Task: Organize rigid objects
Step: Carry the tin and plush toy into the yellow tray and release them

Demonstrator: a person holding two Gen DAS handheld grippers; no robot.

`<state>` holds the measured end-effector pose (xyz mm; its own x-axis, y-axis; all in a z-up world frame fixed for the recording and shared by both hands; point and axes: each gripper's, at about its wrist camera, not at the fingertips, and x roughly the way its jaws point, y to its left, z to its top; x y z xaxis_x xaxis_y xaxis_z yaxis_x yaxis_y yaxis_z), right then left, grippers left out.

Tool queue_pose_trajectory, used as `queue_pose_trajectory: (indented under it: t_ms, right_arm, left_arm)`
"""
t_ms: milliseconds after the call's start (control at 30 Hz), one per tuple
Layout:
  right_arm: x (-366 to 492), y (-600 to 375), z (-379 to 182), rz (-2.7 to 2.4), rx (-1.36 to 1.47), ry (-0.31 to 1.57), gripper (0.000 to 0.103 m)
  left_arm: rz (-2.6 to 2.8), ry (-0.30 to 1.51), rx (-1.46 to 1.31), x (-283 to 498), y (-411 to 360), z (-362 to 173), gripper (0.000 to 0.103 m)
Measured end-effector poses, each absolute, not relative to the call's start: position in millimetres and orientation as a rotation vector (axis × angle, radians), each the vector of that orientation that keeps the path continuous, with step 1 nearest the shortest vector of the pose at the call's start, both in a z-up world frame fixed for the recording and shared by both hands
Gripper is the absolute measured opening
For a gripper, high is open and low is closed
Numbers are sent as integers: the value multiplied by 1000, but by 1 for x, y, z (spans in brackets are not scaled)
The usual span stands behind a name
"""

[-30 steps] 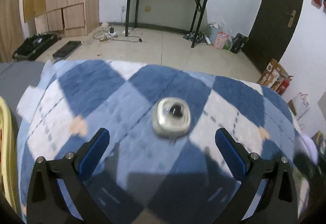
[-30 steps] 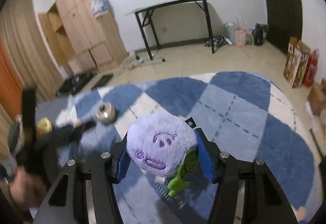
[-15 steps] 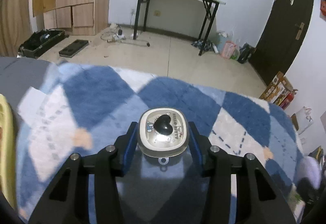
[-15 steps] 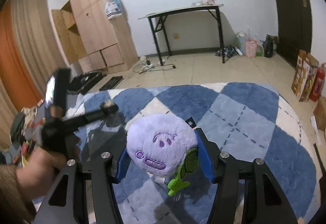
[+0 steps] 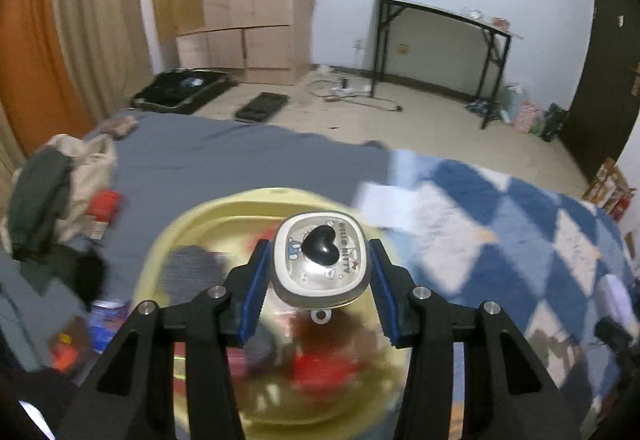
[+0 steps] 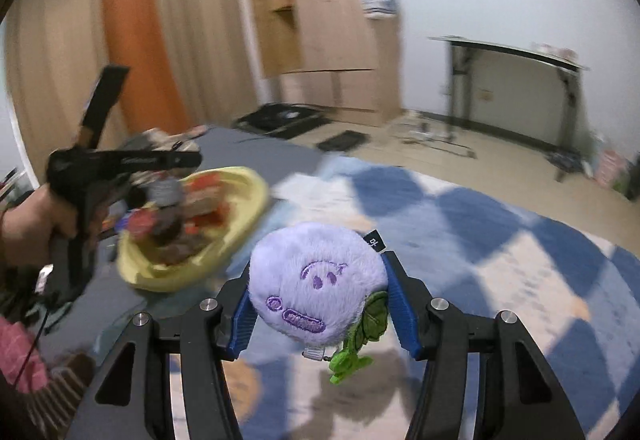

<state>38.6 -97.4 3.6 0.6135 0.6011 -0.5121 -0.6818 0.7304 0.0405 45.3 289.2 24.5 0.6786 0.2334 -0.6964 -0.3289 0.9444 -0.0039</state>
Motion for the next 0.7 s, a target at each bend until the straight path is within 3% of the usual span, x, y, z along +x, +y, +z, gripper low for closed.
queue_pose_trajectory:
  t_ms: [233, 700]
  right_arm:
    - [35, 18, 10, 897, -277, 549, 56]
    - [76, 181, -52, 995, -686, 618, 56]
  left_arm:
    - [256, 853, -117, 36, 342, 0, 49]
    - [116, 960, -113, 77, 354, -55, 50]
